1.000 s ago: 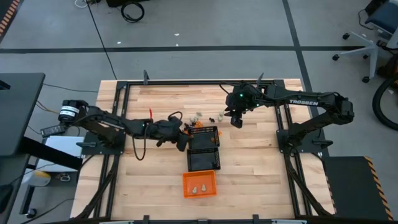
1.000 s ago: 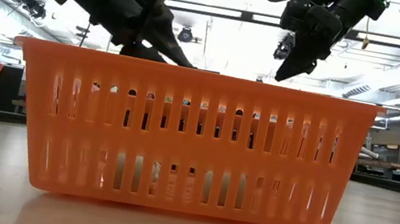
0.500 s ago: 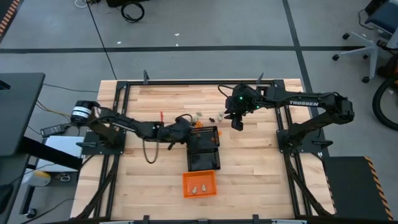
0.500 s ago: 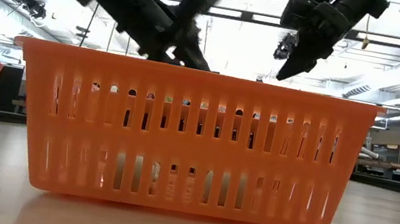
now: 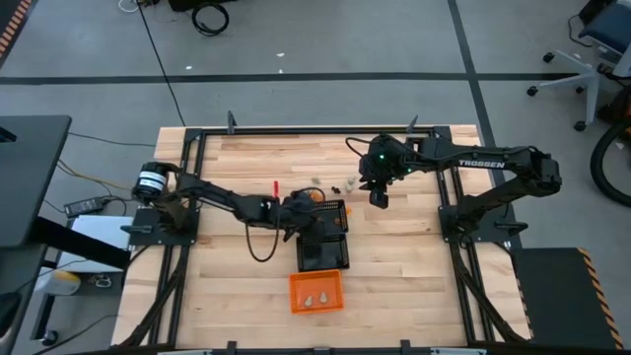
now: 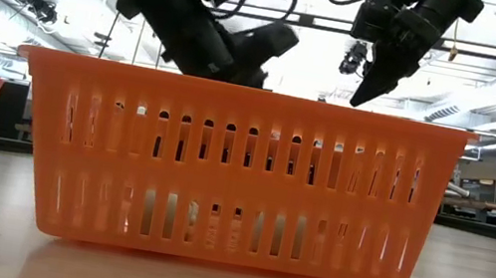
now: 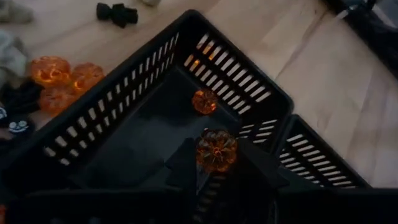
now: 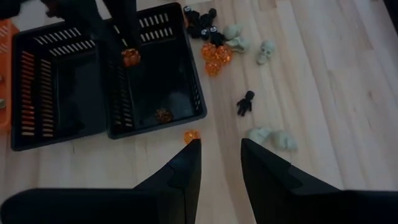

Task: Sort Halloween decoration
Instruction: Put the orange pumpkin toy into the top black bin

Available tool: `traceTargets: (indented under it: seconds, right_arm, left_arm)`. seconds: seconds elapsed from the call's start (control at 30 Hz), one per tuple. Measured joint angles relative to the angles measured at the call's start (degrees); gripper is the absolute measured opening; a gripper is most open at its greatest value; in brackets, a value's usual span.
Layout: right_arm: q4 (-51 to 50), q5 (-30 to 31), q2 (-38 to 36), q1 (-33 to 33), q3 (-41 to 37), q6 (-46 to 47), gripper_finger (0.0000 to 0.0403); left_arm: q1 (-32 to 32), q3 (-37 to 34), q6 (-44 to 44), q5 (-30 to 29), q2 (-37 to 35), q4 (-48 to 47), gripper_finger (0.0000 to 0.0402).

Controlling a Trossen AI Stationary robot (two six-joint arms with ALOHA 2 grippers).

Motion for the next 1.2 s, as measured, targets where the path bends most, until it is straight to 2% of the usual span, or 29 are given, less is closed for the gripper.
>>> traceTargets:
  seconds: [0.17, 0.5, 0.67, 0.77, 0.93, 1.2]
  right_arm:
    - [0.24, -0.04, -0.02, 0.00, -0.02, -0.12, 0.0117]
    - [0.19, -0.04, -0.02, 0.00, -0.02, -0.15, 0.0117]
    - [-0.46, -0.04, -0.02, 0.00, -0.02, -0.15, 0.0117]
    - [-0.92, -0.04, -0.02, 0.00, -0.02, -0.21, 0.0117]
    - [-0.83, -0.02, -0.02, 0.00, -0.02, -0.37, 0.0117]
    - [0.19, -0.02, -0.02, 0.00, -0.02, -0.37, 0.0117]
  left_arm:
    - [0.00, -0.05, -0.36, 0.48, 0.23, -2.69, 0.0105]
    - [0.00, -0.09, -0.80, 0.76, 0.27, -3.00, 0.0164]
    - [0.03, -0.11, -0.46, 3.63, -1.04, -3.90, 0.0167]
    - [-0.55, -0.06, 0.78, 2.51, -3.53, -6.02, 0.0160]
    - [-2.01, -0.05, 4.01, -1.18, -8.29, -12.59, 0.0152]
    - [-1.90, -0.13, 4.43, -4.92, -12.35, -30.17, 0.0150]
